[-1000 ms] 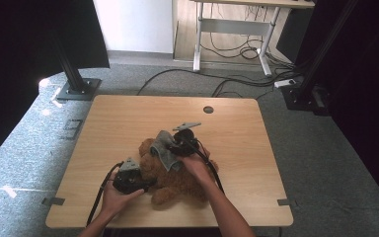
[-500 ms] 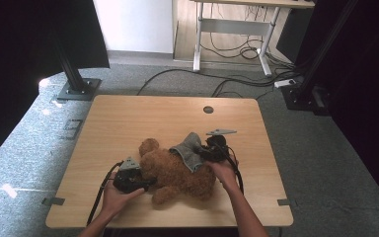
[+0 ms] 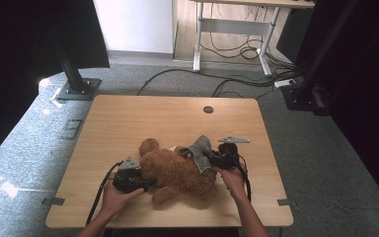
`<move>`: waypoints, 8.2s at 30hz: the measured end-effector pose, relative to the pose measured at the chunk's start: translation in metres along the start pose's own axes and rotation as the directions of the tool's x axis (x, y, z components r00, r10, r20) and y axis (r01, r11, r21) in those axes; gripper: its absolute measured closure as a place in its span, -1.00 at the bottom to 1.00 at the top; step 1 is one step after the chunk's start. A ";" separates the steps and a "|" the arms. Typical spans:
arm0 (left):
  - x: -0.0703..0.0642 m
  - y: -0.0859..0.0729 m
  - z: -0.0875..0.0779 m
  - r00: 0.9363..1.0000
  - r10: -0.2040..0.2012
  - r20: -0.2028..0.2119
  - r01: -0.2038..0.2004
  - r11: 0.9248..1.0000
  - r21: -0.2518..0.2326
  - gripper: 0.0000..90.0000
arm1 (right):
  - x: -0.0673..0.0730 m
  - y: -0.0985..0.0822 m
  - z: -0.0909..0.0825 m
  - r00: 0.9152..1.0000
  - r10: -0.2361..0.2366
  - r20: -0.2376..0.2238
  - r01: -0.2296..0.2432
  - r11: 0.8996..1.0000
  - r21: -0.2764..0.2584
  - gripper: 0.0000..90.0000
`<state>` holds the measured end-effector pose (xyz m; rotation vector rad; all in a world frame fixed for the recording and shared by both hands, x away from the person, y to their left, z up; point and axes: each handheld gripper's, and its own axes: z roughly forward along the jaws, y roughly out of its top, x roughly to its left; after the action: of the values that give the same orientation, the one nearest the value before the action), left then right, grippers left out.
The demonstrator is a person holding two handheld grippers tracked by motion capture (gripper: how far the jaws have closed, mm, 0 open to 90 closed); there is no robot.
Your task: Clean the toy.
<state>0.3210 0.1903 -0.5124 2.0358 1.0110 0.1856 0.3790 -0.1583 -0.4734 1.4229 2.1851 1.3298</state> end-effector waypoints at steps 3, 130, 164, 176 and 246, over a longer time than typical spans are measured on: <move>0.002 -0.001 0.001 1.000 0.005 0.010 -0.005 1.000 0.002 -0.26 | 0.001 -0.001 0.003 1.000 0.002 0.000 -0.002 1.000 -0.012 0.75; -0.013 0.002 -0.021 0.995 0.082 -0.051 -0.089 0.985 -0.148 0.55 | 0.077 0.060 0.030 0.986 -0.109 -0.125 0.083 0.976 -0.201 0.75; -0.013 -0.014 -0.028 0.998 0.046 0.034 -0.041 0.990 -0.137 0.57 | 0.055 0.005 0.014 0.989 -0.131 -0.061 0.130 0.991 -0.019 0.76; -0.016 -0.018 -0.031 0.998 0.045 0.048 -0.038 0.991 -0.131 0.57 | 0.034 -0.024 -0.018 0.996 -0.075 -0.043 0.072 0.995 -0.075 0.76; -0.021 -0.021 -0.027 0.997 0.071 -0.023 -0.074 0.987 -0.145 0.59 | 0.019 -0.058 -0.085 0.972 -0.074 -0.222 0.042 0.989 -0.145 0.77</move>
<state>0.2825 0.1991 -0.5059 1.9423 0.9079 0.3081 0.2827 -0.1983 -0.4654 1.1989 2.1987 1.6609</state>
